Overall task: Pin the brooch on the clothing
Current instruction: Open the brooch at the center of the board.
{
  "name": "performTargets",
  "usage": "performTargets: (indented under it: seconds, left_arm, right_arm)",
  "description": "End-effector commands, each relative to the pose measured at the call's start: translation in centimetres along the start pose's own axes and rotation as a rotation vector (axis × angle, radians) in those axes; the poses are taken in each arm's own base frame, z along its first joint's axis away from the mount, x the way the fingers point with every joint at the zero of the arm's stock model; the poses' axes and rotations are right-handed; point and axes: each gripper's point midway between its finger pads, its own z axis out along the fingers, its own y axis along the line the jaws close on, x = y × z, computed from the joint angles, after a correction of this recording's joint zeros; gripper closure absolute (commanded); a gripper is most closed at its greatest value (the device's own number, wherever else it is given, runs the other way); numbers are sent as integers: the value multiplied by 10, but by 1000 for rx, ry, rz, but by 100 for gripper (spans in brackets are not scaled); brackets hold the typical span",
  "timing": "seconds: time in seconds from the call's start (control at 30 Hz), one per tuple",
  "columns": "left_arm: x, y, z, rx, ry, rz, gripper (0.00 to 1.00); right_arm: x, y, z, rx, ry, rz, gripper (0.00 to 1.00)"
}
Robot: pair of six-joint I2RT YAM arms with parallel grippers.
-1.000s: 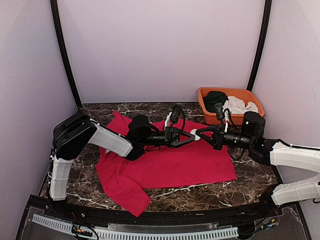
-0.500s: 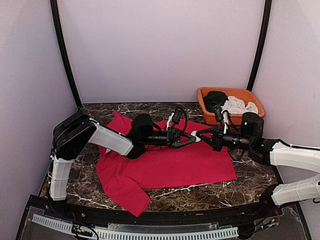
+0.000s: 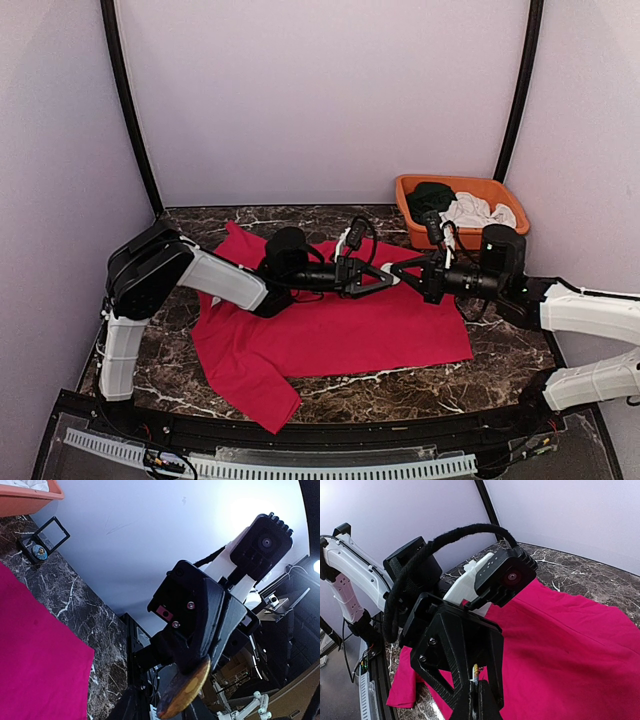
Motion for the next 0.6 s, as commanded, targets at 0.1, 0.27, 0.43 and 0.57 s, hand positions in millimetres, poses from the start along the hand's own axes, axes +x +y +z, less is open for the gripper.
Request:
performTargets:
  seconds: [0.1,0.27,0.43,0.57]
  left_arm:
    - [-5,-25,12,66,-15,40,63]
    - [-8,-47,0,161,-60,62,47]
    - [-12,-48,-24,168,-120,54,38]
    - [-15,-42,-41,111,-150,68,21]
  right_arm:
    - [-11,24,3,-90,-24,-35,100]
    - [-11,22,-1,-74,-35,-31,100]
    - [-10,20,-6,-60,-48,-24,100]
    - [-9,17,-8,-49,-49,-4,100]
